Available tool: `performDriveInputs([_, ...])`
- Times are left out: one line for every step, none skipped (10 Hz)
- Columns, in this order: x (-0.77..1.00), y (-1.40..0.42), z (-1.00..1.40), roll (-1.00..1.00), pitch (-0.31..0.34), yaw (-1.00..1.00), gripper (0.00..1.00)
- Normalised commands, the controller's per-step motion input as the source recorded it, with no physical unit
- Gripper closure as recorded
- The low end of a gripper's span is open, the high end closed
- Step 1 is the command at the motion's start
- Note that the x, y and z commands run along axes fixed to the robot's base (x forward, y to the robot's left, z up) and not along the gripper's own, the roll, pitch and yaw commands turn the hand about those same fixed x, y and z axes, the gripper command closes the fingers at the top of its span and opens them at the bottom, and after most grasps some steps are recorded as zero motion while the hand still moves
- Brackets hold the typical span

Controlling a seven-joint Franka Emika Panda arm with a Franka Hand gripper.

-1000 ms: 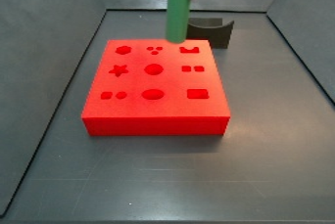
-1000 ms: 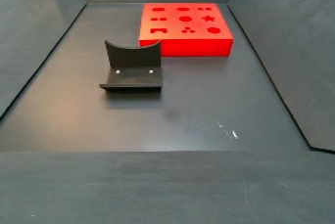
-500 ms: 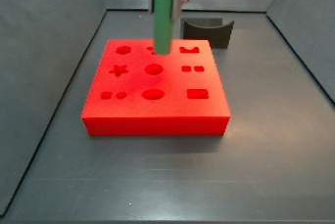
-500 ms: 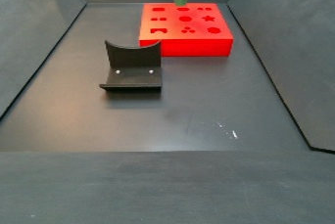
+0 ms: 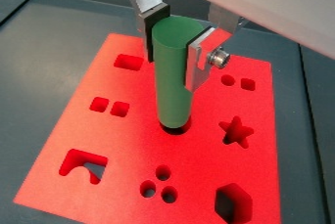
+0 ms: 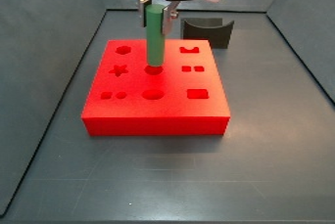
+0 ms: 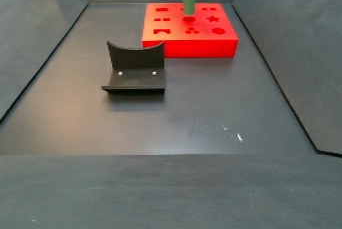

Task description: Insert the round object.

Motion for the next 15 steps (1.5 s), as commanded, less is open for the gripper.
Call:
performDriveInputs([0.01, 0.10, -0.06, -0.20, -0.096, -0.26, 1.00])
performDriveInputs([0.00, 0.01, 0.00, -0.08, -0.001, 0.00, 1.00])
performDriveInputs([-0.01, 0.00, -0.05, 0.00, -0.004, 0.00, 1.00])
performDriveInputs([-0.02, 0.00, -0.23, -0.17, -0.134, -0.01, 1.00])
performDriveInputs([0.00, 0.00, -0.16, -0.11, -0.083, 0.00, 1.00])
performDriveInputs([0.00, 0.00, -0.07, -0.05, -0.027, 0.00, 1.00])
performDriveInputs([0.00, -0.06, -0.15, -0.05, -0.044, 0.00, 1.00])
performDriveInputs([0.00, 0.00, -0.05, -0.01, 0.000, 0.00, 1.00])
performDriveInputs([0.00, -0.09, -0.11, -0.04, -0.053, 0.00, 1.00])
performDriveInputs([0.00, 0.00, -0.12, -0.01, -0.026, 0.00, 1.00])
performDriveInputs([0.00, 0.00, -0.19, 0.00, -0.011, 0.00, 1.00])
performDriveInputs([0.00, 0.00, -0.23, 0.00, -0.013, 0.00, 1.00])
performDriveInputs([0.00, -0.03, -0.07, 0.00, 0.000, 0.00, 1.00])
performDriveInputs([0.00, 0.00, -0.62, 0.00, -0.090, 0.00, 1.00])
performDriveInputs([0.00, 0.00, -0.77, 0.00, -0.143, 0.00, 1.00])
